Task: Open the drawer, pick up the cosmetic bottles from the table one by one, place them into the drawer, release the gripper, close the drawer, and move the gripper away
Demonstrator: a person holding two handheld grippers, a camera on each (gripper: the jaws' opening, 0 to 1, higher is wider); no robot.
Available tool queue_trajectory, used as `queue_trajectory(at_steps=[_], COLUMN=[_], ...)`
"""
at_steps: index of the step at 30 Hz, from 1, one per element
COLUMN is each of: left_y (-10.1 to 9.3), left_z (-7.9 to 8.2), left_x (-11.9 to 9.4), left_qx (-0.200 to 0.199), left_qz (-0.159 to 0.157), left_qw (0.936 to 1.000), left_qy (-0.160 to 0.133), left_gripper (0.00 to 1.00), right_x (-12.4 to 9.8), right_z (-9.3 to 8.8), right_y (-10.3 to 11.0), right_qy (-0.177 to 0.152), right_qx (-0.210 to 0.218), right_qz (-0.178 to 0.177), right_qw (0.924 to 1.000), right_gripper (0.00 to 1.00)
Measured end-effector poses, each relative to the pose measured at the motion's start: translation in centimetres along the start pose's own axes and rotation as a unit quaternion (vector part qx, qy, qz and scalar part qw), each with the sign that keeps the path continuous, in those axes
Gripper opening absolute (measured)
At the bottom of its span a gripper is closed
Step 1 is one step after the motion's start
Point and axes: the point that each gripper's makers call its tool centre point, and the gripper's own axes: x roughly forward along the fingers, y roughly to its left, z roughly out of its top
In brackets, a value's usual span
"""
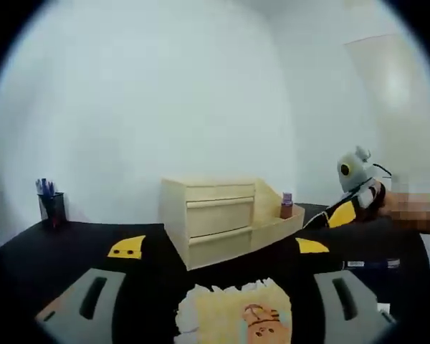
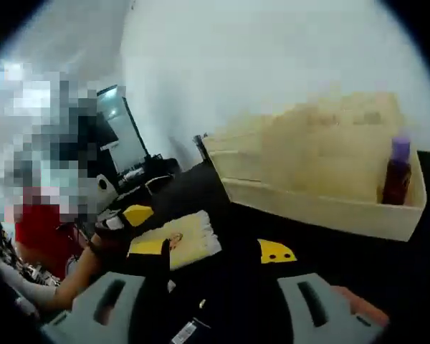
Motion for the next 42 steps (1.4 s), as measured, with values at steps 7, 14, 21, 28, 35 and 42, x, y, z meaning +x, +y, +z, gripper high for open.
queue_trajectory(at_steps=[7,14,21,28,35,42], left_y=[2.2,4.9,5.2,5.4,6.2,6.4], left_z=[-0.7,-2.5,-2.9,-3.8,-4.8,-6.2], left_x=[-0.5,-1.6,-1.5,-1.4,-1.7,-1.8], left_qx=[0.032,0.084,0.078,0.086,0.085,0.083], left_qz=[0.044,0.105,0.102,0.100,0.113,0.112], left_qw=[0.9983,0.9880,0.9880,0.9851,0.9810,0.9772], left_qy=[0.022,0.077,0.085,0.110,0.133,0.160], left_gripper=[0.75,0.71,0.73,0.73,0.72,0.70], right_x=[1.8,4.1,5.7,6.6,7.0,7.5], right_z=[-0.6,-1.0,-2.6,-3.4,-3.7,-4.1], right_y=[-0.4,-1.4,-0.9,0.4,0.7,1.4], right_qy=[0.044,0.096,0.135,0.142,0.145,0.140], right_qx=[0.049,0.106,0.115,0.126,0.135,0.153], right_qz=[0.005,0.009,-0.011,-0.010,-0.016,-0.012], right_qw=[0.9978,0.9897,0.9841,0.9817,0.9800,0.9782], right_gripper=[0.36,0.29,0.30,0.29,0.29,0.28])
